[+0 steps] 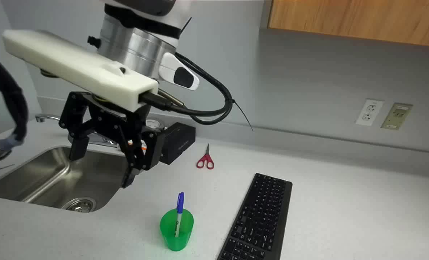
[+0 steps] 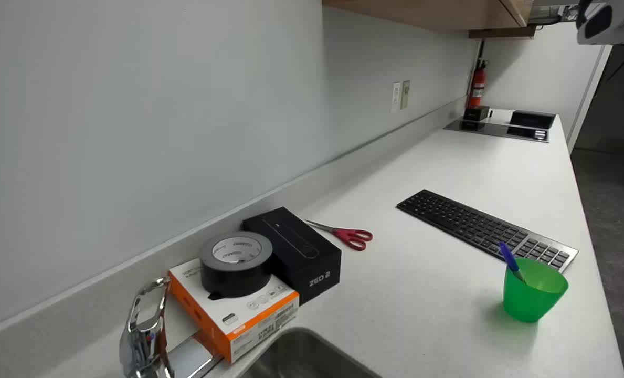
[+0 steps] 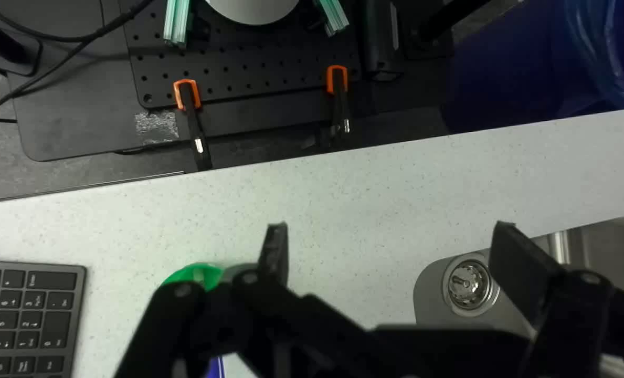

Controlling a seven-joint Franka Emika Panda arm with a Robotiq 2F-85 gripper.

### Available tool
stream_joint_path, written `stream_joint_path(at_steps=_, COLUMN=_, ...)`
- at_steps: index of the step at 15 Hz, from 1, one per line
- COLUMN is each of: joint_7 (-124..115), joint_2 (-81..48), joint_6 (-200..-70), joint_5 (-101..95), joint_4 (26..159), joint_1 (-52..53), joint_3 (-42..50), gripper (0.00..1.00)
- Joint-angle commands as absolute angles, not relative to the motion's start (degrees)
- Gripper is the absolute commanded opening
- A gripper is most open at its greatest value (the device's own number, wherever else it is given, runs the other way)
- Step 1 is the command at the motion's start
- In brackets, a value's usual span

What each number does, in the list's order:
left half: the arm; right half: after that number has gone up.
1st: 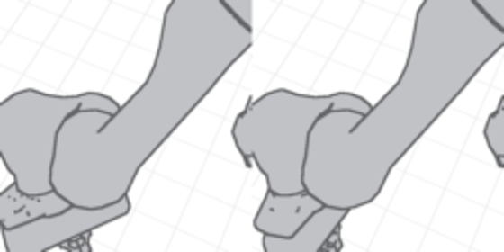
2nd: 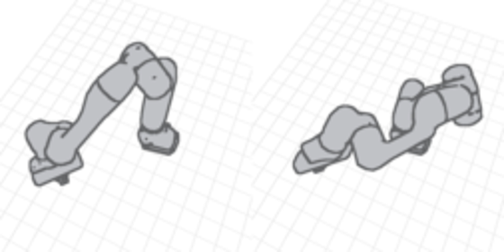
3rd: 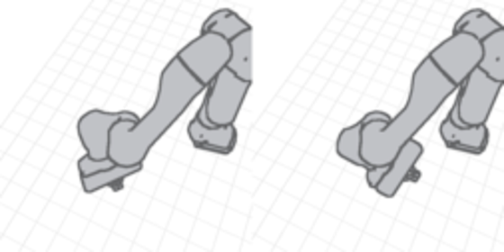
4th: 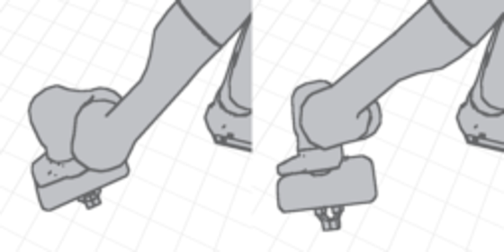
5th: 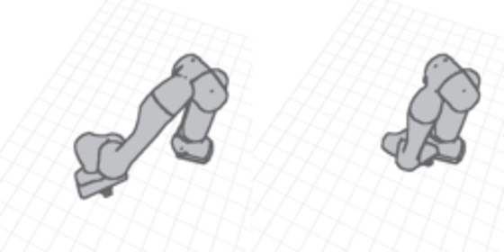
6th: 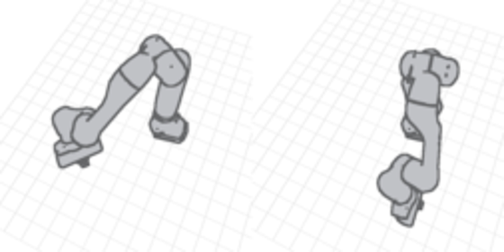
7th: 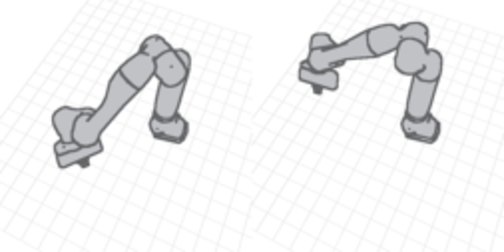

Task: Remove the marker from the mug cup and place it on the table

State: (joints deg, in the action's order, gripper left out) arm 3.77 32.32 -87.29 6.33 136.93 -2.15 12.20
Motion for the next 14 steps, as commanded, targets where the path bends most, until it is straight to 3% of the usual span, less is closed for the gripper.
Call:
stream_joint_path(at_steps=1, joint_7=4.6, joint_2=32.0, joint_6=-87.1, joint_5=6.9, joint_4=136.8, joint_1=-4.0, joint_3=10.7, gripper=1.00)
stream_joint_path(at_steps=6, joint_7=2.9, joint_2=32.0, joint_6=-93.8, joint_5=6.3, joint_4=138.9, joint_1=-5.3, joint_3=9.6, gripper=1.00)
stream_joint_path(at_steps=14, joint_7=-1.6, joint_2=25.5, joint_6=-118.2, joint_5=4.6, joint_4=146.2, joint_1=-9.9, joint_3=9.7, gripper=1.00)
